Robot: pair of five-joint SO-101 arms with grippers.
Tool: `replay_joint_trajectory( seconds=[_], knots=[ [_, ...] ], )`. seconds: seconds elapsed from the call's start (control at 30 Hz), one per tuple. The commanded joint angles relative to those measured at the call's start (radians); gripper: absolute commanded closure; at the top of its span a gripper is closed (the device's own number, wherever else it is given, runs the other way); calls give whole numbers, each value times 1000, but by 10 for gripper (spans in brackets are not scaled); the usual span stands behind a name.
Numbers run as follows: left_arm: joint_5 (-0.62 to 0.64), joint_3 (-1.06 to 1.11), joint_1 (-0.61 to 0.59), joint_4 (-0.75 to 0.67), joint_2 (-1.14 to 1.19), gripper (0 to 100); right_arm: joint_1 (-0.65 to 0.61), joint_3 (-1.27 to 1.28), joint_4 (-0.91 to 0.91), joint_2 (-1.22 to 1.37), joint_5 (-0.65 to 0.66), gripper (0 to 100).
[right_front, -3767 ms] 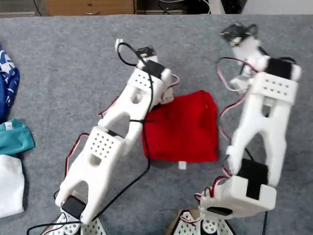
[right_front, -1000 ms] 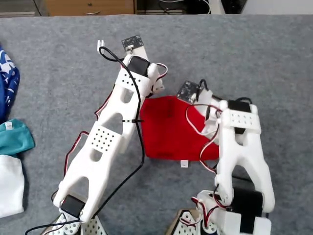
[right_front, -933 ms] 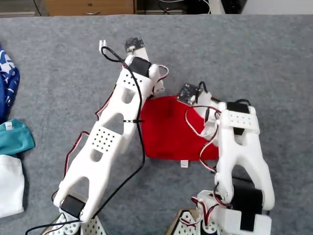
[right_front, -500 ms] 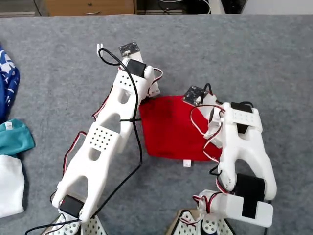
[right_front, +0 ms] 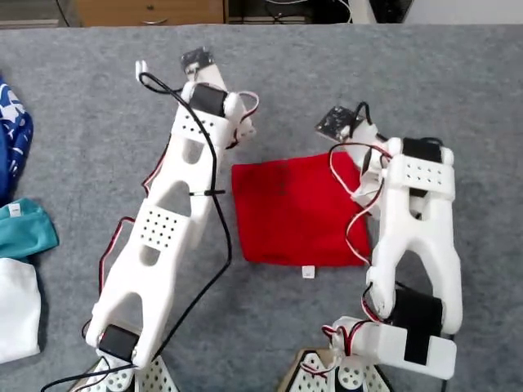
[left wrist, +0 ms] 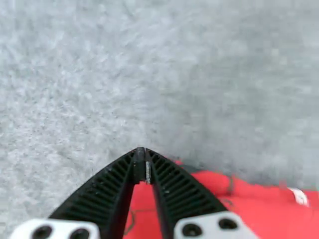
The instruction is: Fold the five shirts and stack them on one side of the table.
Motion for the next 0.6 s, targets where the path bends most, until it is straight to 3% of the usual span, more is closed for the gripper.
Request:
replay_joint_trajectory(
  seconds=[0.0, 0.2, 0.4, 0.57],
  knots=[
    [-127, 115, 43, 14, -163, 981, 19, -59, 34, -87, -91, 992],
    [-199, 410, 161, 14, -404, 981, 24, -16, 28, -99, -247, 981],
    [-321, 707, 212, 12, -654, 981, 18, 41, 20, -97, -287, 755],
    [-358, 907, 169, 11, -776, 980, 1, 117, -126, -96, -396, 810]
  ],
)
